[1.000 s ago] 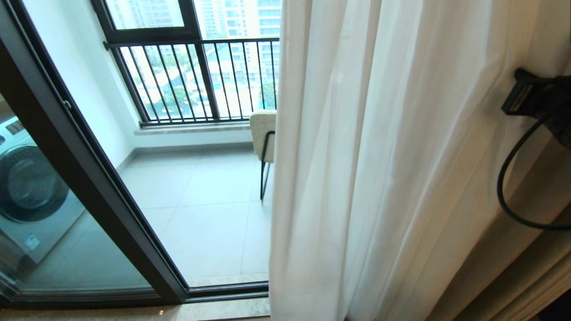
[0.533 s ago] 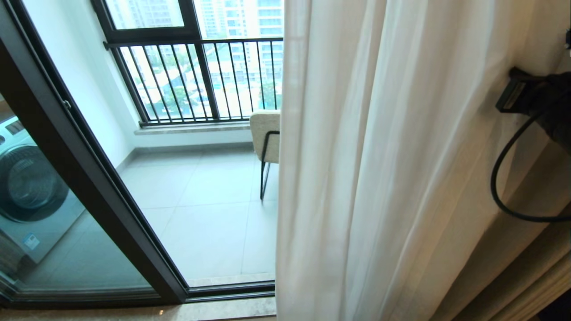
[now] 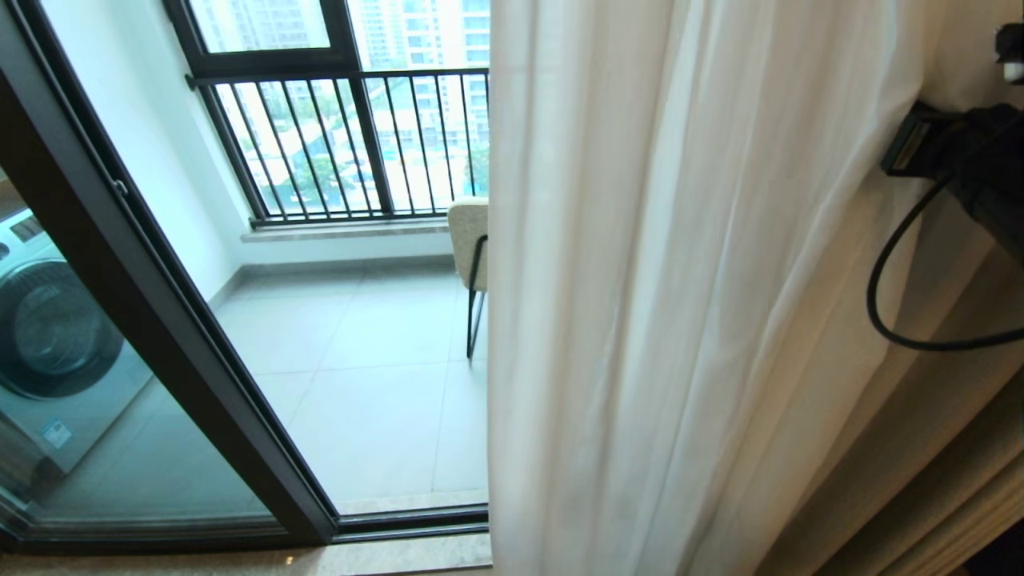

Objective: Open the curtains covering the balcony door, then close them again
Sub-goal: Pull the inner curtains open on both sides

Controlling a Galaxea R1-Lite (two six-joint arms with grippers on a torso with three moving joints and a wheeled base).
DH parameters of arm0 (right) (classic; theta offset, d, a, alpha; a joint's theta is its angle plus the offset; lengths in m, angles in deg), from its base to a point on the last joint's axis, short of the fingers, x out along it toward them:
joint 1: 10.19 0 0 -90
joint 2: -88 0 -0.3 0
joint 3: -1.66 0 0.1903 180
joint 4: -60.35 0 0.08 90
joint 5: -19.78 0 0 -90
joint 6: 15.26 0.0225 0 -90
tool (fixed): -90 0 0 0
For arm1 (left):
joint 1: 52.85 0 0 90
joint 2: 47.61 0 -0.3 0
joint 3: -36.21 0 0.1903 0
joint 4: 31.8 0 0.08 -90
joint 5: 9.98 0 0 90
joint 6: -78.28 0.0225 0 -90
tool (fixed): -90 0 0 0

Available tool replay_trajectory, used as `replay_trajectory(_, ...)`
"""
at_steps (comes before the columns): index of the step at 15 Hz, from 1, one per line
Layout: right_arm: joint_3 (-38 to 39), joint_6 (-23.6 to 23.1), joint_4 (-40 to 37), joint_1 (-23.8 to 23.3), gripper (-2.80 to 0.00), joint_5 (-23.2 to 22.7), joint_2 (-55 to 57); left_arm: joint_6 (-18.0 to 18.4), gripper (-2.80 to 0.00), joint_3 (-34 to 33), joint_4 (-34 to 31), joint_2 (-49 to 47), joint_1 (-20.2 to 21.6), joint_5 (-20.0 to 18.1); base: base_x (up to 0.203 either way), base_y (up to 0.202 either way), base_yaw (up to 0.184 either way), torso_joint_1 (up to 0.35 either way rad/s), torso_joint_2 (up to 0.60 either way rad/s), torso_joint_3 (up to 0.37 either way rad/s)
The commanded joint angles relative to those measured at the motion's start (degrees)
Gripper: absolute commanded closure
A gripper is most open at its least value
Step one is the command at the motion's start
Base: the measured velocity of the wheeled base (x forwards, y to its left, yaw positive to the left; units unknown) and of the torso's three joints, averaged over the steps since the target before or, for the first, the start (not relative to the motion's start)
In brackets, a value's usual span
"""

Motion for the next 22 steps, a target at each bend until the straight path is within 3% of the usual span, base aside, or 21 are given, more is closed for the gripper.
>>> replay_trajectory(1,-3.22,-0.06,-1.45,-1.2,0.0,0.08,1.08,-0.04,0.0,-0.01,0.01,0.02,0.02,-0.01,0.0,0.0,0.0,0.0,0.0,0.0)
replay_trajectory(6,-5.74,0.03,-8.02,-4.42,0.0,0.0,-0.55,-0.04,0.0,-0.01,0.01,0.02,0.02,-0.01,0.0,0.0,0.0,0.0,0.0,0.0)
replay_trajectory(17,-5.63,0.19,-8.9,-16.23,0.0,-0.14,-0.57,-0.04,0.0,-0.01,0.01,0.02,0.02,-0.01,0.0,0.0,0.0,0.0,0.0,0.0)
replay_trajectory(22,-8.67,3.21,-8.69,-20.89,0.0,-0.01,1.88,-0.04,0.0,-0.01,0.01,0.02,0.02,-0.01,0.0,0.0,0.0,0.0,0.0,0.0)
